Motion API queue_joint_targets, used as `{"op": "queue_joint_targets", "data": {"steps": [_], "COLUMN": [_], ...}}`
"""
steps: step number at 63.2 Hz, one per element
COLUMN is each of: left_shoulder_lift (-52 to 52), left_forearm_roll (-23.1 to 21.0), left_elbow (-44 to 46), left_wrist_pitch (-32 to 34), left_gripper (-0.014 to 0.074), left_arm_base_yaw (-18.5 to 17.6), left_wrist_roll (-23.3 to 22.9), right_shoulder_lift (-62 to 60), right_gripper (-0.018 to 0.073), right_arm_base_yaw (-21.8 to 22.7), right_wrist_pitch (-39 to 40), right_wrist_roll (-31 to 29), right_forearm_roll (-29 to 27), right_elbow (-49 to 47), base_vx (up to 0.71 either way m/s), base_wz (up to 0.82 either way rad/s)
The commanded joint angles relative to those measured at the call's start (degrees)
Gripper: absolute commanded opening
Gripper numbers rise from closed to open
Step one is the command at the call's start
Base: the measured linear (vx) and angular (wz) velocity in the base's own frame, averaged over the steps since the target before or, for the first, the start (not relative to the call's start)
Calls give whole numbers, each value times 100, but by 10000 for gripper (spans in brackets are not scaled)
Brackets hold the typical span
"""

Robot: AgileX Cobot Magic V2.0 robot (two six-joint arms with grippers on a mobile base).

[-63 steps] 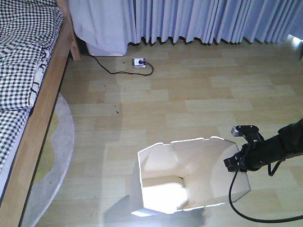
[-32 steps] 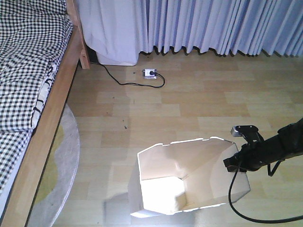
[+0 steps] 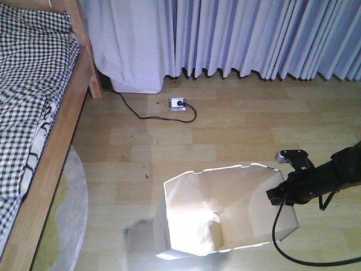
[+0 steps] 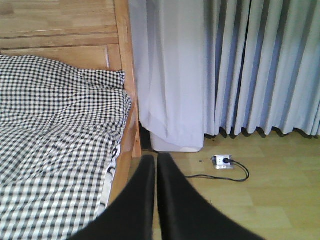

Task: Move trash bin to bedside with robot
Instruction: 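Drag the held bin with the right gripper across the floor toward the bedside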

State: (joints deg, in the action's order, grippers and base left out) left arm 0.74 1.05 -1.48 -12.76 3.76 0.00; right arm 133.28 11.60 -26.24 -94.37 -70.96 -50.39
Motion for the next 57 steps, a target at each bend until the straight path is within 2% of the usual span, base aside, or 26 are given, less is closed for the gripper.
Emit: {"op": "queue_joint_targets", "data": {"steps": [1, 57], "left_shoulder_lift": [80, 80], "left_forearm_roll": [-24, -24], "left_elbow": [-108, -108], "left_wrist_pitch": [409, 409], "left_gripper": [-6, -6], "left_arm_base_yaw": [5, 5], "left_wrist_roll": [0, 0], "right_shoulder_lift": [-418, -418], "right_gripper": [-3, -3], "right_arm_base_yaw": [33, 33], "right_wrist_pitch": [-1112, -1112], "right_wrist_roll": [44, 44], "right_forearm_roll": [-262, -262], "right_elbow": [-62, -62], "base_vx": [32, 28], "base_wz": [-3, 1]}}
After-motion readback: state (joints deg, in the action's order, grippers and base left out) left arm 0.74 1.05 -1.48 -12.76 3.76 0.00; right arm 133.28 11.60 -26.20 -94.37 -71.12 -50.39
